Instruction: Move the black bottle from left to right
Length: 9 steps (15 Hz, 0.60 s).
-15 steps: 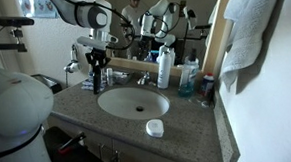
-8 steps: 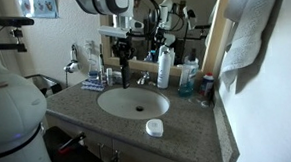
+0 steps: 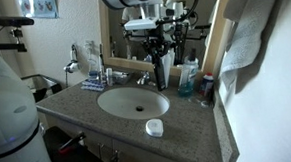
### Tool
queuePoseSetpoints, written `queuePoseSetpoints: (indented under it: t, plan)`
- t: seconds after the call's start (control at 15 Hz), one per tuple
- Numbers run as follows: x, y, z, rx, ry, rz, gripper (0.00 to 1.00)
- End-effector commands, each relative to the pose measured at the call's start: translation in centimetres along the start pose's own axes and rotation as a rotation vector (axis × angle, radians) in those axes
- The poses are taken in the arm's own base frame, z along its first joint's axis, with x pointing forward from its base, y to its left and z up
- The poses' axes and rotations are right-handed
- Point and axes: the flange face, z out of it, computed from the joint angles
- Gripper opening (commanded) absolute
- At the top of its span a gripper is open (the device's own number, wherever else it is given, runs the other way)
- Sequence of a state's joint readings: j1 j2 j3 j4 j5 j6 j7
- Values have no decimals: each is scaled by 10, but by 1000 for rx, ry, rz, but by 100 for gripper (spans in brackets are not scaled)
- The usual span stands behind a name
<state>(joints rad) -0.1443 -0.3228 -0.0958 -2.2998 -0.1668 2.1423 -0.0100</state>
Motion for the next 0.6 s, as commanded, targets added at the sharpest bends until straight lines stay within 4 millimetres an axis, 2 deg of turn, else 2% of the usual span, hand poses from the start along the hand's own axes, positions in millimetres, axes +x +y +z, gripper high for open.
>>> queuePoseSetpoints:
  t: [0.0, 0.13, 0.27, 0.53]
  plan:
    - [21, 49, 9, -51, 7, 94, 14]
    - [32, 73, 25, -51, 3, 130, 14]
    - [46, 88, 43, -47, -5, 155, 14]
    - [79, 98, 82, 13, -23, 195, 14]
